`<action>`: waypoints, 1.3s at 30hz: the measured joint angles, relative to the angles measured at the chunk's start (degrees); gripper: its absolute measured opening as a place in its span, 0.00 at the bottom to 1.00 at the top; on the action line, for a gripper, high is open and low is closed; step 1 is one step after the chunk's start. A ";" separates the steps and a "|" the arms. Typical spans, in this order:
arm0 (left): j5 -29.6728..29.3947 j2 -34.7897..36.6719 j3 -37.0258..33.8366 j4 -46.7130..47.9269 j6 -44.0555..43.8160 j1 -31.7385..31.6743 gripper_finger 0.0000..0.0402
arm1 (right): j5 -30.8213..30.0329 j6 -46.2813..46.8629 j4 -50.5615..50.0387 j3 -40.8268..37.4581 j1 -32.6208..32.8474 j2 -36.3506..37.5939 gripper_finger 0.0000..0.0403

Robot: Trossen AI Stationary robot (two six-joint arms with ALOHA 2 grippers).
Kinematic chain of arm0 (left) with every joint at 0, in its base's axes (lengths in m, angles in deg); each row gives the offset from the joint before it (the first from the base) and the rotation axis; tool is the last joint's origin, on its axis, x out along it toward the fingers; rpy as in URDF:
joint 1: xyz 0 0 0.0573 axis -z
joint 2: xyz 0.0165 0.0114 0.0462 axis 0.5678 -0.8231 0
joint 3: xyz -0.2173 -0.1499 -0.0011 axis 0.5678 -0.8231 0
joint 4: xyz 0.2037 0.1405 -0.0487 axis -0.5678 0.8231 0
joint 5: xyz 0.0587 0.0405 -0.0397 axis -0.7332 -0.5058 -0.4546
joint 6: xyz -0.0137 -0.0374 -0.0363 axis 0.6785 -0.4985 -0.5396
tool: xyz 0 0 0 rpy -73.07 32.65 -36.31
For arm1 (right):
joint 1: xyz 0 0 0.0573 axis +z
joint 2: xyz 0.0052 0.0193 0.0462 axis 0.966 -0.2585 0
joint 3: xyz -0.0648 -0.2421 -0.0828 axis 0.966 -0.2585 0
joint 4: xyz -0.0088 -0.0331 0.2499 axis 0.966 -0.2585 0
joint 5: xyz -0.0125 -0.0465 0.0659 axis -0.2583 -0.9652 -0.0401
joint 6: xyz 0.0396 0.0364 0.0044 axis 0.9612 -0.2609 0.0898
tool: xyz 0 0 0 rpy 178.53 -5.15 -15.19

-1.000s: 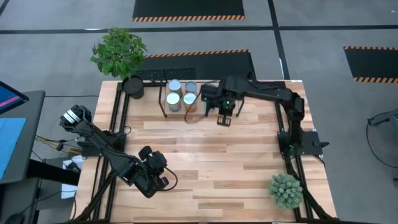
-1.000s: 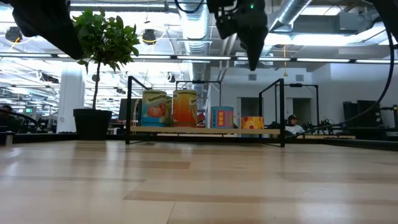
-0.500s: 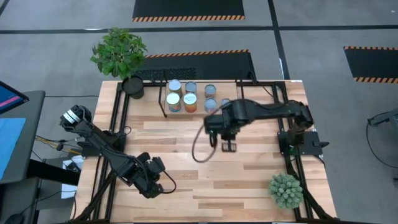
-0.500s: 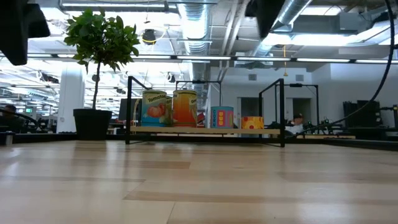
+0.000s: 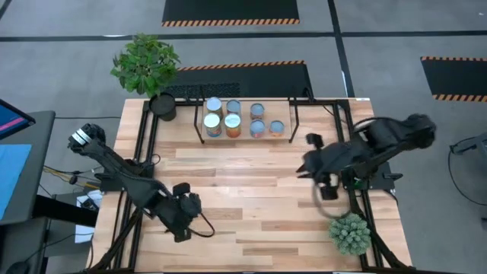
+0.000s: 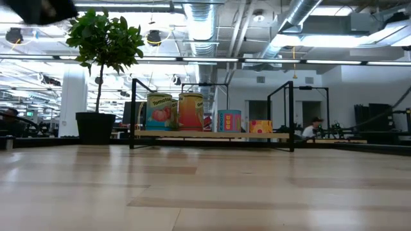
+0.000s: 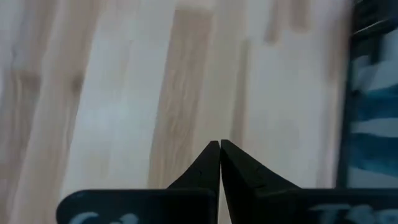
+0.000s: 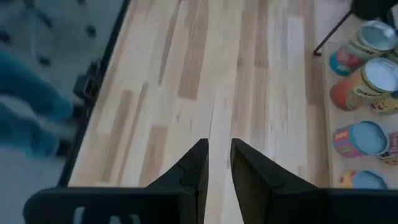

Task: Pick and place cans onto a shelf
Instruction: Return to Home Position

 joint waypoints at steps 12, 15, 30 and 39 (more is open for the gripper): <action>-11.01 28.70 -20.43 -30.34 22.71 -0.68 0.00 | -0.19 2.64 49.07 -53.18 1.89 33.33 0.23; -5.10 35.93 -31.24 -43.35 22.78 -5.11 0.00 | -0.19 4.06 57.13 -62.44 1.85 38.08 0.23; 3.91 44.34 -54.03 -68.71 25.70 -24.38 0.00 | -0.28 4.77 80.16 -90.52 -2.39 52.09 0.23; 5.68 48.89 -56.88 -66.43 29.19 -29.79 0.00 | -0.21 2.95 79.39 -96.18 -6.02 60.77 0.23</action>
